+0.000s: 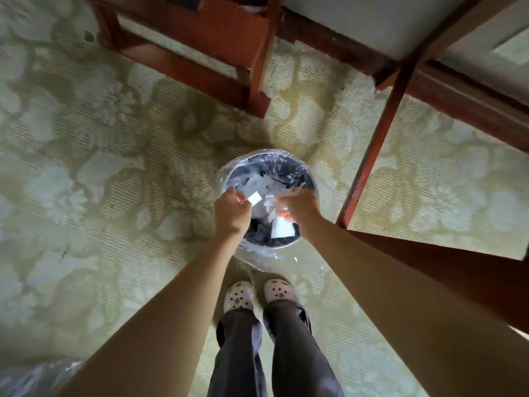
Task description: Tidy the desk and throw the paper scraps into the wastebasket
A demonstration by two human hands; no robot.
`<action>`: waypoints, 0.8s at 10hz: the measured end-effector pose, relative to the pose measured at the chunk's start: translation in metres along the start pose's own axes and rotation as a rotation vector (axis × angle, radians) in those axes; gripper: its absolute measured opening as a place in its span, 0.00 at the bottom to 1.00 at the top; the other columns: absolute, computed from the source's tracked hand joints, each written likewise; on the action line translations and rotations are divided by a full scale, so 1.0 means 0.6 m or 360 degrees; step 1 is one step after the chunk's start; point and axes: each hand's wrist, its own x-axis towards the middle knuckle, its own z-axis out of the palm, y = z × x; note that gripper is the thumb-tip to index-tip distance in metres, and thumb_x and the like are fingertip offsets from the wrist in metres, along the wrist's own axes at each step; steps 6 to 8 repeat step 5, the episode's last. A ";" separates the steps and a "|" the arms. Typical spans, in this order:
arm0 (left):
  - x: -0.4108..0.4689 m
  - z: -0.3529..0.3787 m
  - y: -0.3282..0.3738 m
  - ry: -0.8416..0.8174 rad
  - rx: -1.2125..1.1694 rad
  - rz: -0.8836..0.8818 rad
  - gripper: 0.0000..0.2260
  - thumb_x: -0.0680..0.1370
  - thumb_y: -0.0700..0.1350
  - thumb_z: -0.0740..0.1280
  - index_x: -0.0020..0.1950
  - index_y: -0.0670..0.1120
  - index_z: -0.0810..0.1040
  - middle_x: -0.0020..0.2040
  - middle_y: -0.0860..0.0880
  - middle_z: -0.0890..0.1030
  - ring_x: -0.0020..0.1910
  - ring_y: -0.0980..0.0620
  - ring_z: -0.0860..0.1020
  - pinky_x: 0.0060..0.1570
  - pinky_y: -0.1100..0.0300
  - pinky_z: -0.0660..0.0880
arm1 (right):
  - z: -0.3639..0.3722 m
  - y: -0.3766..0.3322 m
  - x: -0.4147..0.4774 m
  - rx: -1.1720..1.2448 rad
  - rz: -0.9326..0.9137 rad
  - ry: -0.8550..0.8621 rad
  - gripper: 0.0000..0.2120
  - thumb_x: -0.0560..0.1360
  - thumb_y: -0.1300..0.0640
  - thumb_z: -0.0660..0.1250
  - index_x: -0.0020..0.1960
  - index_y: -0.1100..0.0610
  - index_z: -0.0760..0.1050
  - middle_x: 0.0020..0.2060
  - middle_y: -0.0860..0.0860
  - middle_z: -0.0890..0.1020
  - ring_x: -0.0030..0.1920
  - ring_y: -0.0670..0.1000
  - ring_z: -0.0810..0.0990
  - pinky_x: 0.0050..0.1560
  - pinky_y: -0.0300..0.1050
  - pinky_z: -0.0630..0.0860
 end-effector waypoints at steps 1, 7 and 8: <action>0.045 0.052 -0.035 -0.0164 -0.0200 -0.0147 0.14 0.77 0.37 0.62 0.63 0.41 0.73 0.60 0.43 0.79 0.58 0.44 0.78 0.59 0.56 0.75 | 0.019 0.015 0.049 0.0089 0.0107 -0.0068 0.16 0.76 0.63 0.64 0.64 0.64 0.71 0.43 0.56 0.80 0.38 0.52 0.78 0.35 0.40 0.74; 0.046 0.047 -0.045 -0.0312 -0.0795 -0.0549 0.15 0.79 0.30 0.54 0.63 0.37 0.72 0.60 0.38 0.76 0.48 0.42 0.78 0.47 0.52 0.78 | 0.000 0.031 0.025 -0.0060 0.0177 -0.0194 0.16 0.78 0.68 0.57 0.65 0.64 0.71 0.57 0.60 0.78 0.62 0.59 0.77 0.52 0.46 0.77; 0.046 0.047 -0.045 -0.0312 -0.0795 -0.0549 0.15 0.79 0.30 0.54 0.63 0.37 0.72 0.60 0.38 0.76 0.48 0.42 0.78 0.47 0.52 0.78 | 0.000 0.031 0.025 -0.0060 0.0177 -0.0194 0.16 0.78 0.68 0.57 0.65 0.64 0.71 0.57 0.60 0.78 0.62 0.59 0.77 0.52 0.46 0.77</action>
